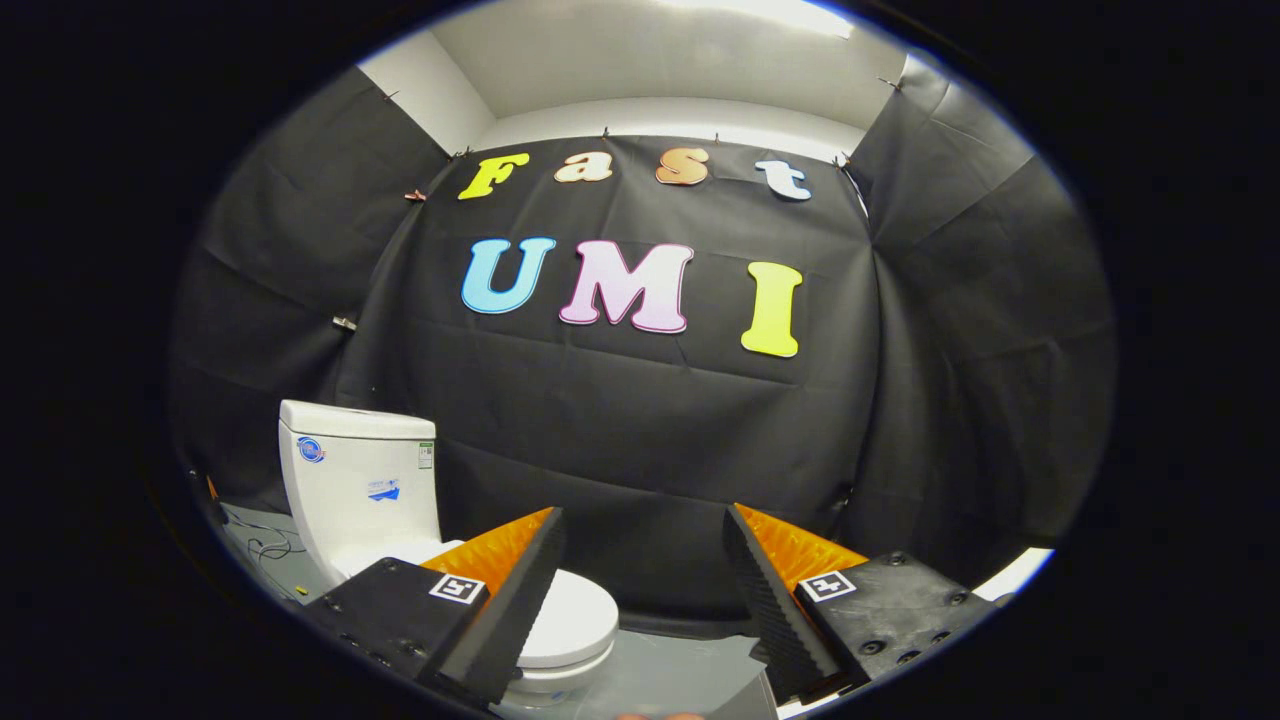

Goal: Open the toilet lid.

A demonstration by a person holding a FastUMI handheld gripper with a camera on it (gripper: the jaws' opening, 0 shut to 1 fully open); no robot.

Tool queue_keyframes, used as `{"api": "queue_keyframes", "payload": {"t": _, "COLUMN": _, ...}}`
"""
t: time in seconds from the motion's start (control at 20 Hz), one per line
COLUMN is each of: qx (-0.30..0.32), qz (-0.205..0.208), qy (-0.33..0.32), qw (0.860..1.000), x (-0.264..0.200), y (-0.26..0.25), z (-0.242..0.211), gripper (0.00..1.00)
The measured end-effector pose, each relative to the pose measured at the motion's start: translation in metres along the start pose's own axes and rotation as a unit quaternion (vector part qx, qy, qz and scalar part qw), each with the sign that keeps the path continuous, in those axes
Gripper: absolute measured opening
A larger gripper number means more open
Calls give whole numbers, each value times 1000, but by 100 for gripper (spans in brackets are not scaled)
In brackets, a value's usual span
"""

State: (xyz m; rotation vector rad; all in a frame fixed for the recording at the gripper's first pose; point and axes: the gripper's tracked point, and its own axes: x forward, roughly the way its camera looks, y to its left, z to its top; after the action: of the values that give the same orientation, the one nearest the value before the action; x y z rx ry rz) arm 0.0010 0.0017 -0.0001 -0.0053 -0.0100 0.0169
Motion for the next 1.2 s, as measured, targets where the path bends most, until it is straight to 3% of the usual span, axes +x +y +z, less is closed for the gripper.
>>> {"api": "queue_keyframes", "payload": {"t": 0.4, "qx": -13, "qz": 8, "qy": 4, "qw": 1000, "x": -1, "y": 6, "z": -2, "gripper": 98}}
{"api": "queue_keyframes", "payload": {"t": 0.6, "qx": 3, "qz": 36, "qy": 65, "qw": 997, "x": -6, "y": 28, "z": -26, "gripper": 98}}
{"api": "queue_keyframes", "payload": {"t": 0.9, "qx": -18, "qz": 69, "qy": 99, "qw": 993, "x": -7, "y": 49, "z": -51, "gripper": 98}}
{"api": "queue_keyframes", "payload": {"t": 1.2, "qx": 7, "qz": 98, "qy": 185, "qw": 978, "x": -13, "y": 72, "z": -105, "gripper": 98}}
